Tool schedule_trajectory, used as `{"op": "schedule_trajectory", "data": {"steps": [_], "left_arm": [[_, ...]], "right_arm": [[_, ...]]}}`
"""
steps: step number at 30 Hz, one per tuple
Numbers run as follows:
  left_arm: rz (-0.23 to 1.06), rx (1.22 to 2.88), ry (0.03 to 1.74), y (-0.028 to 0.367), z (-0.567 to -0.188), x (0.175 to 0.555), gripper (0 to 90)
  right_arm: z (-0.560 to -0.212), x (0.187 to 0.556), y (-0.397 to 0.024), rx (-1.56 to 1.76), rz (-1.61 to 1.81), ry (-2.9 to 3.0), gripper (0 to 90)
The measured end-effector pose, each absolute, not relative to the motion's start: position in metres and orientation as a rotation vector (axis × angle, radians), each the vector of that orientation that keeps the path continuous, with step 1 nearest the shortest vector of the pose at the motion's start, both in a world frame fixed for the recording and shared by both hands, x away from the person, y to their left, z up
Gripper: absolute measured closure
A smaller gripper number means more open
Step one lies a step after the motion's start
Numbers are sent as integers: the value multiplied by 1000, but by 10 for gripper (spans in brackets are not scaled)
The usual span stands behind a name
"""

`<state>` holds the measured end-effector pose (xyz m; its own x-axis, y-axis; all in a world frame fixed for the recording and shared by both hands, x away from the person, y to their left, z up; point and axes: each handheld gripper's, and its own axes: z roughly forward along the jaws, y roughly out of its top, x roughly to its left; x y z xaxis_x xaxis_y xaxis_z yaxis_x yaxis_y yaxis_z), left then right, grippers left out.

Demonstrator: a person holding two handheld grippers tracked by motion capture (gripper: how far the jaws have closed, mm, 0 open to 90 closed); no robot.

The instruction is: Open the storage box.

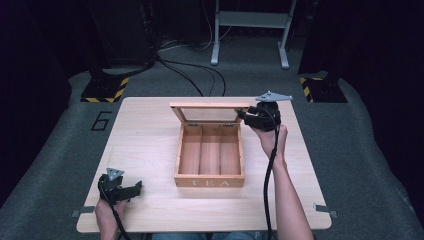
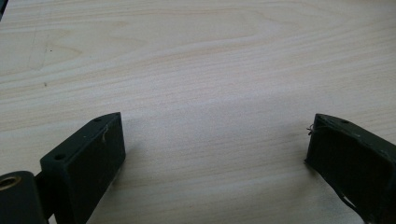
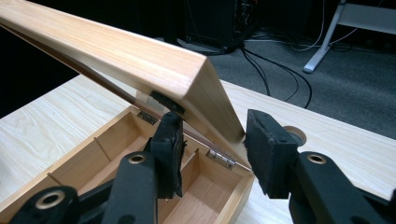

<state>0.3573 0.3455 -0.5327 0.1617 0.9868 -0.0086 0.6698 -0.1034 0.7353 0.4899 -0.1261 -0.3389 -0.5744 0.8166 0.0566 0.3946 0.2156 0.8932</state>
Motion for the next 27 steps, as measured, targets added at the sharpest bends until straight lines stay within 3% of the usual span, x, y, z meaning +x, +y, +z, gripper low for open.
{"op": "schedule_trajectory", "data": {"steps": [27], "left_arm": [[682, 1843, 1568, 346, -533, 358, 42]], "right_arm": [[-339, 490, -126, 1115, 1316, 2064, 573]]}}
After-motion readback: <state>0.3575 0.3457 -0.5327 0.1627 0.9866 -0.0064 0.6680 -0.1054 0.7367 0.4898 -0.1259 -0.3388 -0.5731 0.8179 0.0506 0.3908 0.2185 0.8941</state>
